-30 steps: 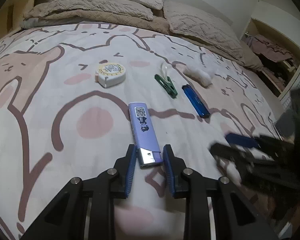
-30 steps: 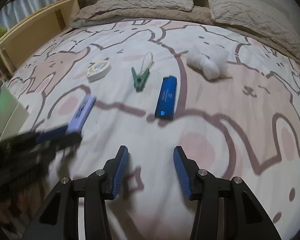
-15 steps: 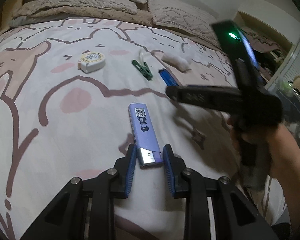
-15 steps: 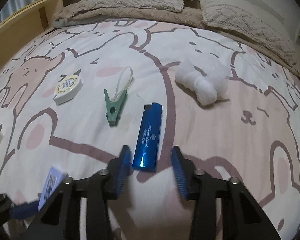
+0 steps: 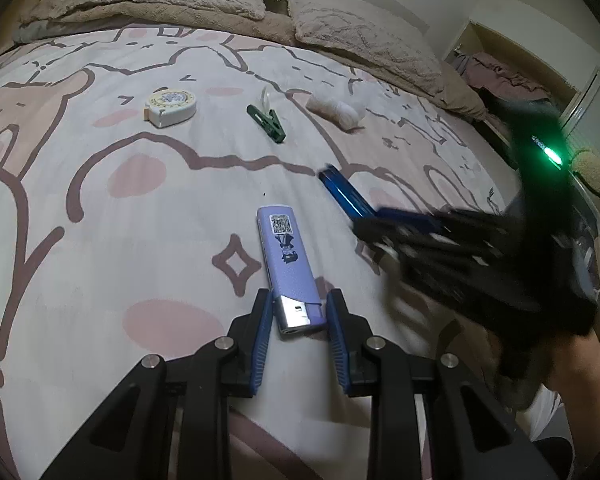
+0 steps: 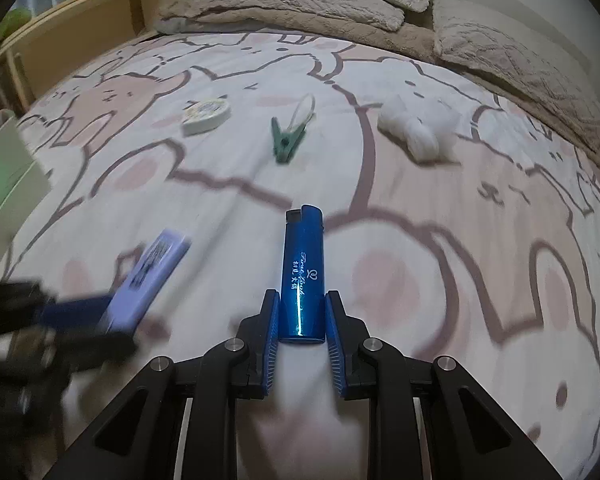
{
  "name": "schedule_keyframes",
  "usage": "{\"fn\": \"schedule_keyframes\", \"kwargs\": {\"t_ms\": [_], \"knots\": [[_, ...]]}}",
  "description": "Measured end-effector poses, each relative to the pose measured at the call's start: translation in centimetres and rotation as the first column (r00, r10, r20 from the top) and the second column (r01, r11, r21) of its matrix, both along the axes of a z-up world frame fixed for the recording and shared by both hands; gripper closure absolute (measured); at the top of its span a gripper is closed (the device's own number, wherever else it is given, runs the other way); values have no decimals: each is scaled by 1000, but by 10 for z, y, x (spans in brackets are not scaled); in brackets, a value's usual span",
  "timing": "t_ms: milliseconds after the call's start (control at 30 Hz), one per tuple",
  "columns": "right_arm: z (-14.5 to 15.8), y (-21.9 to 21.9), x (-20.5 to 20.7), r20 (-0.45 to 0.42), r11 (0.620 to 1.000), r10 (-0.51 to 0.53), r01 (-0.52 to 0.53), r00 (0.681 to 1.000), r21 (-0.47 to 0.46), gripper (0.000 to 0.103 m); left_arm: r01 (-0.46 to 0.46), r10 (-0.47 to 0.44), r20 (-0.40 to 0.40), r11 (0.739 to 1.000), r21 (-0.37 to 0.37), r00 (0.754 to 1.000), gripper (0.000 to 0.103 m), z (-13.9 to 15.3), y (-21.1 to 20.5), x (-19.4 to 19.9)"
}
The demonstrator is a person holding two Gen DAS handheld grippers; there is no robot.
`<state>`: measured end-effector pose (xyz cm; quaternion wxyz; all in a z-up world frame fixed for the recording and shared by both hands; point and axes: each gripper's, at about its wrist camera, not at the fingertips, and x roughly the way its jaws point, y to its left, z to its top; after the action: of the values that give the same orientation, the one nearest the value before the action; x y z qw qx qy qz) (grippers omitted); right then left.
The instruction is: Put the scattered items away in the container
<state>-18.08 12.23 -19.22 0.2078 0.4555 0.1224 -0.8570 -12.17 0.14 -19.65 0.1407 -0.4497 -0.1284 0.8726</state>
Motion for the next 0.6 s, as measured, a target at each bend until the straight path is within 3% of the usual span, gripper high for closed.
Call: {"fn": "schedule_keyframes", "kwargs": {"t_ms": [333,600], "knots": [[4,23,64,54,999,45,-43,998,-33,80,12,-12,5,999,-32,1000,75,1,7,16],[2,31,93,48,998,51,-49,998,-36,80,21,-21,14,999,-24,1000,75,0,11,37]]}}
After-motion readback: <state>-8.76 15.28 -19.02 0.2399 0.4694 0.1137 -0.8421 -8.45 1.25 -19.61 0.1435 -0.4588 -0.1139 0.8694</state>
